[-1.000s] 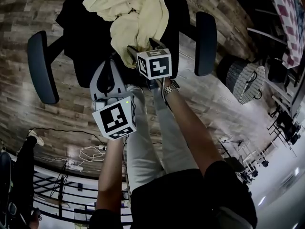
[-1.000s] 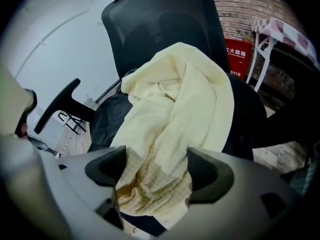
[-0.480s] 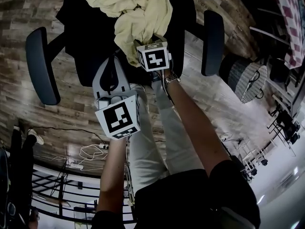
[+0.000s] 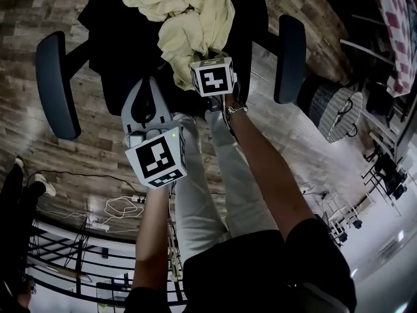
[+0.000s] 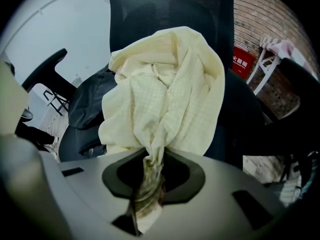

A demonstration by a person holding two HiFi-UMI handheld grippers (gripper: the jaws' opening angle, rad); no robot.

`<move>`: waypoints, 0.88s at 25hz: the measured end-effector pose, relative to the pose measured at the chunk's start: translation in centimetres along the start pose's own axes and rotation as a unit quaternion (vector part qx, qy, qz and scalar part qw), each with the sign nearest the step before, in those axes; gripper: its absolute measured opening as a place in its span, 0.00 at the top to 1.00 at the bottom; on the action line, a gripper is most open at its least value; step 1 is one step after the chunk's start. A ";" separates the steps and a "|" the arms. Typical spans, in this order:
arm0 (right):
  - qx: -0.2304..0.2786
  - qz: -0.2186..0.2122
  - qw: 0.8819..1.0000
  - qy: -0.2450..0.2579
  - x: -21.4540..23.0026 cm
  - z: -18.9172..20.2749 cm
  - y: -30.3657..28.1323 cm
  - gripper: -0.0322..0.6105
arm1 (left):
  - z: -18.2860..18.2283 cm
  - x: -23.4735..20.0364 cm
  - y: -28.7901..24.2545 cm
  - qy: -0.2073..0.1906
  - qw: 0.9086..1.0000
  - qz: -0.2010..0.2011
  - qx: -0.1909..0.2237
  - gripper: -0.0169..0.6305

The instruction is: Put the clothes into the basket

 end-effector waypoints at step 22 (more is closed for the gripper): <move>0.037 -0.047 0.998 -0.013 0.8 1.4 10.1 0.84 | -1.1 2.1 3.7 0.017 0.999 -0.040 0.018 0.95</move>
Point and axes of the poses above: the fingertips, and each gripper's own axes: y backward along the fingers, x to its right, z out of its underside, the point moved 2 cm from there along y, backward along the fingers, and after that the axes turned 7 degrees about z, right-handed, at the moved point
